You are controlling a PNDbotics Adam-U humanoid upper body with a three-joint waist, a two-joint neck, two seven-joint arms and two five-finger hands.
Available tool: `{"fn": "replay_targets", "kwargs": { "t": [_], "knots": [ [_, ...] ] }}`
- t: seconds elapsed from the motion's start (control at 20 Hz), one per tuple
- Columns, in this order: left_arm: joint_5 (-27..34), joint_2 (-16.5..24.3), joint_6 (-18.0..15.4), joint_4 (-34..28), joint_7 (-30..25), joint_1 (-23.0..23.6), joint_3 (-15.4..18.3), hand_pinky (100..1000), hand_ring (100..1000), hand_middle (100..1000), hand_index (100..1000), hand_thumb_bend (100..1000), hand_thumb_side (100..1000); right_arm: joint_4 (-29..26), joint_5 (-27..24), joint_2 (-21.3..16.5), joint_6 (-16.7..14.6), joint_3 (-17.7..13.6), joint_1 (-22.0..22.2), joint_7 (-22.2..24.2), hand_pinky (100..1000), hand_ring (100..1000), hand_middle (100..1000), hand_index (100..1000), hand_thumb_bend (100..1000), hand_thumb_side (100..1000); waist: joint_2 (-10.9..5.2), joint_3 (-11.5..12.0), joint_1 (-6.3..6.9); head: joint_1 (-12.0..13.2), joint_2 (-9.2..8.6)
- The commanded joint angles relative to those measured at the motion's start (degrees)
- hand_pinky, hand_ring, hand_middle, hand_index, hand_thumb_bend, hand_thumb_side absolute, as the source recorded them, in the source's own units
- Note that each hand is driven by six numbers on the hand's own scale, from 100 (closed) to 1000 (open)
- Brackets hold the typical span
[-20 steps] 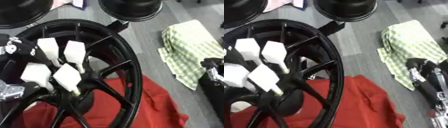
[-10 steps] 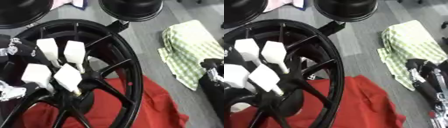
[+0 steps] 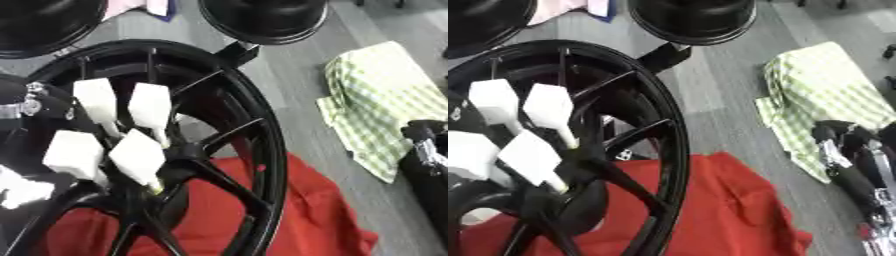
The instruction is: Pull the pin out of the wheel hub.
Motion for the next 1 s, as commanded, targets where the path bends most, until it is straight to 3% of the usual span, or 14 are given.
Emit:
{"fn": "replay_targets", "kwargs": {
  "t": [0.05,0.5,0.75,1.0],
  "knots": [
    [-2.00,0.95,0.31,-0.49,-1.11,-0.96,0.19,739,730,746,842,288,418,-1.07,0.03,-0.60,0.11,-0.20,-0.08,-0.04,875,766,563,688,100,471,-0.87,0.01,-0.18,0.21,-0.83],
    [-2.81,0.03,1.91,-0.49,-0.53,-1.84,-0.57,725,705,711,815,228,406,-1.07,0.09,-0.36,0.16,-0.22,-0.15,0.07,877,766,564,688,100,475,-0.77,-0.05,-0.12,0.41,-1.05],
    [-3.49,-0.15,2.11,-0.49,-0.95,-2.23,-0.94,711,676,672,776,256,396,-1.07,0.15,-0.19,0.19,-0.34,-0.11,-0.04,877,767,564,688,100,477,-0.73,-0.09,-0.07,0.43,-1.11],
    [-5.25,-0.16,1.21,-0.49,-3.10,-2.38,-0.95,712,692,693,795,296,380,-1.07,0.15,-0.11,0.37,-0.36,-0.15,-0.14,878,767,564,688,100,481,-0.72,0.02,-0.01,0.43,-1.20]
  ]
}}
